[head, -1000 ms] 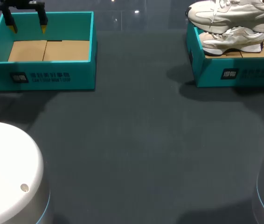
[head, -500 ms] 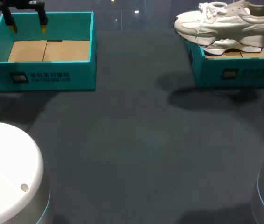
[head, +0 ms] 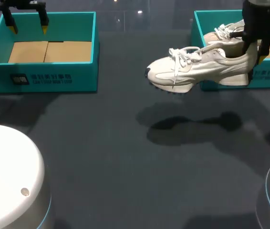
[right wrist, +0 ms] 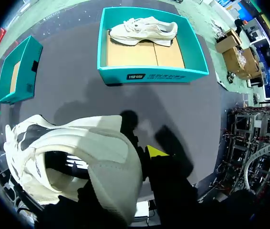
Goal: Take the shoe out of the shoebox, open the shoe tongue, remove and reinsert the insole, then place the shoe into the shoebox
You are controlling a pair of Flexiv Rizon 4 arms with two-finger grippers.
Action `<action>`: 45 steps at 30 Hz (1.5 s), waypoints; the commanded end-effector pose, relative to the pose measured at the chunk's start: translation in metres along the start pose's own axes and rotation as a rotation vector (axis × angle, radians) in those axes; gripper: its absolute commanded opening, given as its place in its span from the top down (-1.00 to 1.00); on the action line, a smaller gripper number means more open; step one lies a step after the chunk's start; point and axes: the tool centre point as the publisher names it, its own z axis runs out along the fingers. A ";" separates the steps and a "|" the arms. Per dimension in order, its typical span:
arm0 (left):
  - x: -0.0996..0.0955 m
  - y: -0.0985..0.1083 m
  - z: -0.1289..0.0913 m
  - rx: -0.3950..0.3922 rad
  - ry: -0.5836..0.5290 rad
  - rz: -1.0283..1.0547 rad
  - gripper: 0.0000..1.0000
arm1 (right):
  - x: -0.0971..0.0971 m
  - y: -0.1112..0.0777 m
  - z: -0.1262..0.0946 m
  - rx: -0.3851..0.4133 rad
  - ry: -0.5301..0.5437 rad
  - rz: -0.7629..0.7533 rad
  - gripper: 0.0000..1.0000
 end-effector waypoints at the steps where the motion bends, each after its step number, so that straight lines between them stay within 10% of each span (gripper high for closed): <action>1: 0.000 0.000 0.000 0.000 -0.001 0.000 -1.00 | -0.004 -0.003 0.000 -0.021 0.011 0.002 1.00; 9: 0.000 0.000 0.000 0.000 -0.001 0.000 -1.00 | -0.004 -0.003 0.000 -0.021 0.011 0.002 1.00; 27: 0.000 0.000 0.000 0.000 -0.001 0.000 -1.00 | 0.124 -0.114 0.062 -0.032 -0.051 0.037 1.00; 45: 0.000 0.000 0.000 0.000 -0.001 0.000 -1.00 | 0.147 -0.118 0.076 -0.015 -0.115 0.035 1.00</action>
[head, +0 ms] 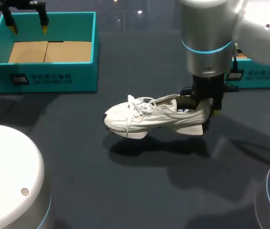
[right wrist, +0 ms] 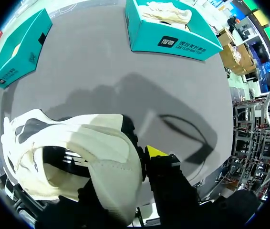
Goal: Take the shoe out of the shoebox, open the shoe tongue, remove and reinsert the insole, then place the shoe into the shoebox
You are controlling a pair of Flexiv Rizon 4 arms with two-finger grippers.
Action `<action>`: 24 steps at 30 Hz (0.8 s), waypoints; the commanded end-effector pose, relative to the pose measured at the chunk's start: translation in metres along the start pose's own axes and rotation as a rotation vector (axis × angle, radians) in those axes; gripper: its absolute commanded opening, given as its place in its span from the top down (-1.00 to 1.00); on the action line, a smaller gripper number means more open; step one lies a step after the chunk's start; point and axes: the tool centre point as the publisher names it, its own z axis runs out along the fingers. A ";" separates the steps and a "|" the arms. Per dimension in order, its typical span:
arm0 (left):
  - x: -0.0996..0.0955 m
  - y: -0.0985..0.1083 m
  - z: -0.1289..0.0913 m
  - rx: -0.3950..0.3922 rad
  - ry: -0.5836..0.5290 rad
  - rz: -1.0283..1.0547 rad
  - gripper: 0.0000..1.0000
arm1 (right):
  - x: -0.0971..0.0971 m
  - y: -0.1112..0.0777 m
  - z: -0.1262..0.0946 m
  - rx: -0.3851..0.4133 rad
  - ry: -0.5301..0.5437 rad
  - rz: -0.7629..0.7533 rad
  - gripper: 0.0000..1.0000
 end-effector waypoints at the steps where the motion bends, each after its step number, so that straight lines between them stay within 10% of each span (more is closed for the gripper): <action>1: 0.000 0.000 0.000 0.000 0.000 0.000 -1.00 | 0.029 -0.006 0.017 0.022 -0.084 0.001 1.00; 24: 0.000 0.000 0.000 0.000 0.000 0.000 -1.00 | 0.077 -0.014 0.105 0.026 0.034 -0.016 1.00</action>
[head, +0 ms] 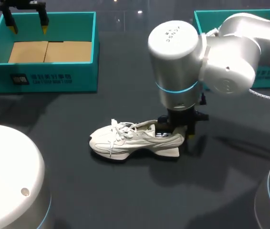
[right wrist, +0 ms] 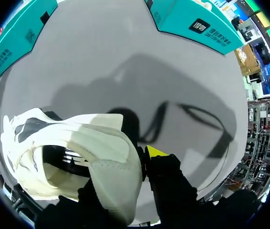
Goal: Take the shoe out of the shoebox, open the shoe tongue, remove and reinsert the insole, then place the shoe into the shoebox
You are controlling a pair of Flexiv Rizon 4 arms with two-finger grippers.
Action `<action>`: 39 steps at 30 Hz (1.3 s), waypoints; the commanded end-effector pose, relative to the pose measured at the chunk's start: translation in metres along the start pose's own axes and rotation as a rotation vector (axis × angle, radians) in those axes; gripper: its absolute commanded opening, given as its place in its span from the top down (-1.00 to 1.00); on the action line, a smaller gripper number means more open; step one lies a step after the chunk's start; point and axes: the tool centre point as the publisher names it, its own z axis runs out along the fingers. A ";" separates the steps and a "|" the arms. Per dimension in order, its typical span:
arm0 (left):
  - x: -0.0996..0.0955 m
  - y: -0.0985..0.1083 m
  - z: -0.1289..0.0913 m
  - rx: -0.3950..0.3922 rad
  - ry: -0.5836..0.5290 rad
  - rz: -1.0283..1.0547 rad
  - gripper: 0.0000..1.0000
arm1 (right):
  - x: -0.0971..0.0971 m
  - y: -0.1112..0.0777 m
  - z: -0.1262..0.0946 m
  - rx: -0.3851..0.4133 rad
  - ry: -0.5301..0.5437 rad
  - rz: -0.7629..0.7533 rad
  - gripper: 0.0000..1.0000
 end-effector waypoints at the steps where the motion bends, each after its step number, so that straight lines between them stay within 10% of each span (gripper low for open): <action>1: 0.000 0.000 0.000 0.000 0.000 0.000 -1.00 | 0.004 0.005 0.014 0.013 0.016 -0.007 1.00; 27: 0.000 0.000 0.000 0.000 0.000 0.000 -1.00 | 0.009 0.008 0.057 0.083 0.091 -0.088 1.00; 30: 0.000 0.000 0.000 0.000 0.000 0.000 -1.00 | 0.010 0.007 0.053 0.104 0.091 -0.078 0.13; 32: 0.000 0.000 0.000 0.000 0.000 0.000 -1.00 | 0.010 0.005 0.048 0.123 0.082 -0.061 -1.00; 39: 0.000 0.000 0.000 0.000 0.000 0.000 -1.00 | 0.009 -0.002 0.013 0.127 0.124 -0.048 -1.00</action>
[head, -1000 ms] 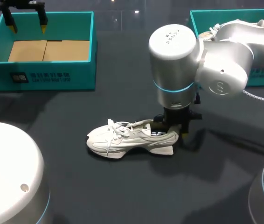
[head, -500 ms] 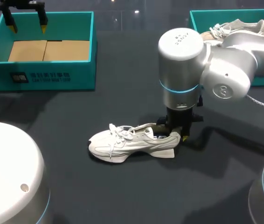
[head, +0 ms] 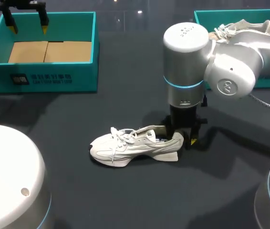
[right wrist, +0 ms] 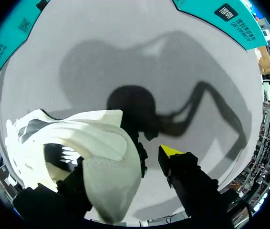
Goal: Take the shoe out of the shoebox, open the shoe tongue, remove and reinsert the insole, then place the shoe into the shoebox
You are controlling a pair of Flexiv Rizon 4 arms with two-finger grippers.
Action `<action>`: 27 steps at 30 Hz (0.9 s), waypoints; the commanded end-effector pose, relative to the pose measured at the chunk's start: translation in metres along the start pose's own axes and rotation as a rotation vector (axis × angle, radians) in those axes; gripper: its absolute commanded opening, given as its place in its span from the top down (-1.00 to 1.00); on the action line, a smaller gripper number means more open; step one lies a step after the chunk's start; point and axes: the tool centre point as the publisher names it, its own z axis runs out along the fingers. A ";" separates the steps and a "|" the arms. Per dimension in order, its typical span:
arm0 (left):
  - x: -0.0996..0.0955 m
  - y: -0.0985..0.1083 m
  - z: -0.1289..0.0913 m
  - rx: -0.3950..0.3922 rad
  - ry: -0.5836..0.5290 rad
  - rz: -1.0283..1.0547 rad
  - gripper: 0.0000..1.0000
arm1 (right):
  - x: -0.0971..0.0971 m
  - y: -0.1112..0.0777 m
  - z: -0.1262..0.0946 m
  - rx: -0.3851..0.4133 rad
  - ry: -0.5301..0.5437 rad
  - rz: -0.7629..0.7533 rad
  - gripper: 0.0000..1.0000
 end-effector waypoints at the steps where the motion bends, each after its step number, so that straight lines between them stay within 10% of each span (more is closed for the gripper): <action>1: 0.000 0.000 0.000 0.000 0.000 0.000 -1.00 | -0.001 -0.007 -0.025 -0.015 0.034 -0.008 -1.00; 13: 0.000 0.000 0.000 0.000 0.000 0.000 -1.00 | -0.022 -0.014 -0.106 -0.087 0.317 -0.268 -1.00; 27: 0.000 0.000 0.000 0.000 0.000 0.000 -1.00 | -0.041 -0.012 -0.100 -0.168 0.461 -0.462 -1.00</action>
